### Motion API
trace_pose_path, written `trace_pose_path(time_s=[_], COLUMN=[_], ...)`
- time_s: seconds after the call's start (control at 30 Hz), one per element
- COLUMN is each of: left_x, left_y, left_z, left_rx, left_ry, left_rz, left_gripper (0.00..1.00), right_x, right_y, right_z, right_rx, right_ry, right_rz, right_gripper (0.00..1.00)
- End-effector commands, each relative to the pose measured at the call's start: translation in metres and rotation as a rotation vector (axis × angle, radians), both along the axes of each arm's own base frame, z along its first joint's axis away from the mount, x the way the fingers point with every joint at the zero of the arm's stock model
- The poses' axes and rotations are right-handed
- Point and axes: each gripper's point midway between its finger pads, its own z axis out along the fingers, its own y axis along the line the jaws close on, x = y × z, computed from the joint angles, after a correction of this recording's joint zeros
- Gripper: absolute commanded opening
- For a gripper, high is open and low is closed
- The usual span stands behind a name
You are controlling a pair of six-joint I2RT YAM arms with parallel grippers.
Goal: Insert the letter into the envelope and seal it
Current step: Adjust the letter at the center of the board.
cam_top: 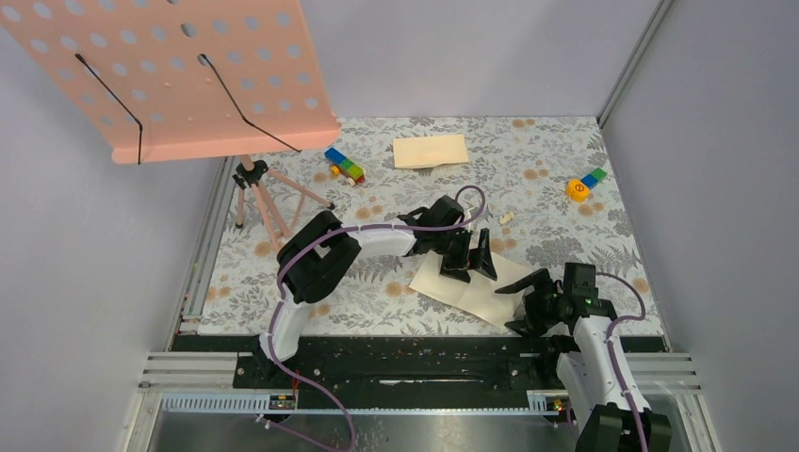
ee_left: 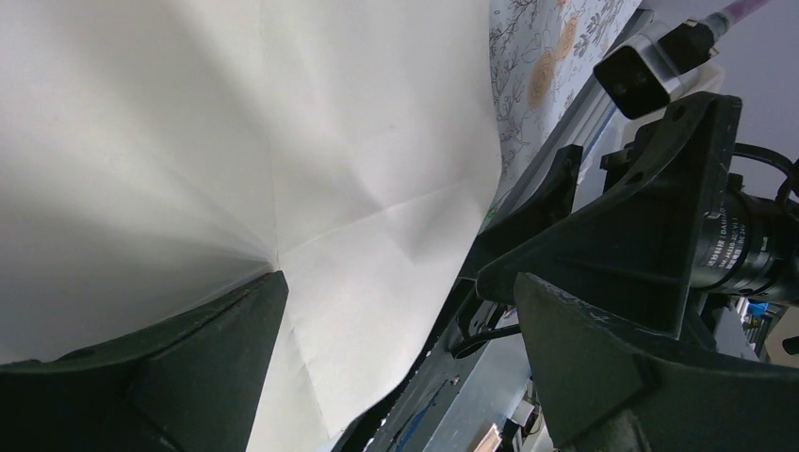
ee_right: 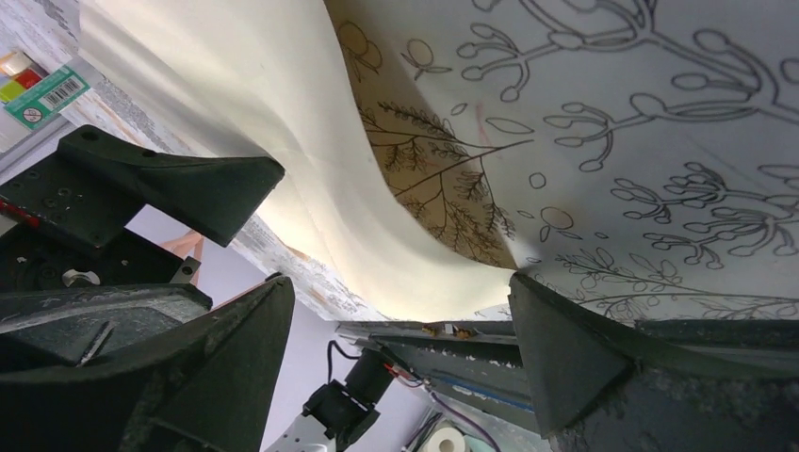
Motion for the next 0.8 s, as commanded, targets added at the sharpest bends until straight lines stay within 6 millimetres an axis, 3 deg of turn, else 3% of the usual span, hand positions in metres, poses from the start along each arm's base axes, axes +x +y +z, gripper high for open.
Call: trace_pose_path(time_s=[0.0,0.1,0.2,0.37,0.47,0.77], left_x=[-0.012,-0.012,-0.014,-0.016,-0.015,-0.017], left_y=[0.029,0.027,0.028,0.029,0.029,0.032], left_z=[-0.065,-0.065,-0.066,-0.067,-0.066,-0.065], left_rx=[0.191,0.187,0.187,0.187,0.186,0.185], left_ry=[0.046,0.049,0.054,0.058,0.056,0.055], left_rz=[0.018,0.015,0.010,0.001,0.004,-0.004], left_gripper=[0.97,0.96,0.97,0.97,0.96,0.97], right_x=[0.009,0.014,0.034,0.075,0.082,0.087], right_y=[-0.009,-0.005,0.002,0.021,0.016,-0.003], right_z=[0.006,0.004,0.010,0.064,0.079,0.076], right_rx=[-0.082,-0.049,0.032,0.207,0.137,-0.045], right_ry=[-0.051,-0.076,-0.146,-0.382,-0.423,-0.435], right_rz=[0.037,0.032,0.003,0.084,0.128,0.142], right_gripper=[0.92,0.92,0.92,0.91,0.92,0.92])
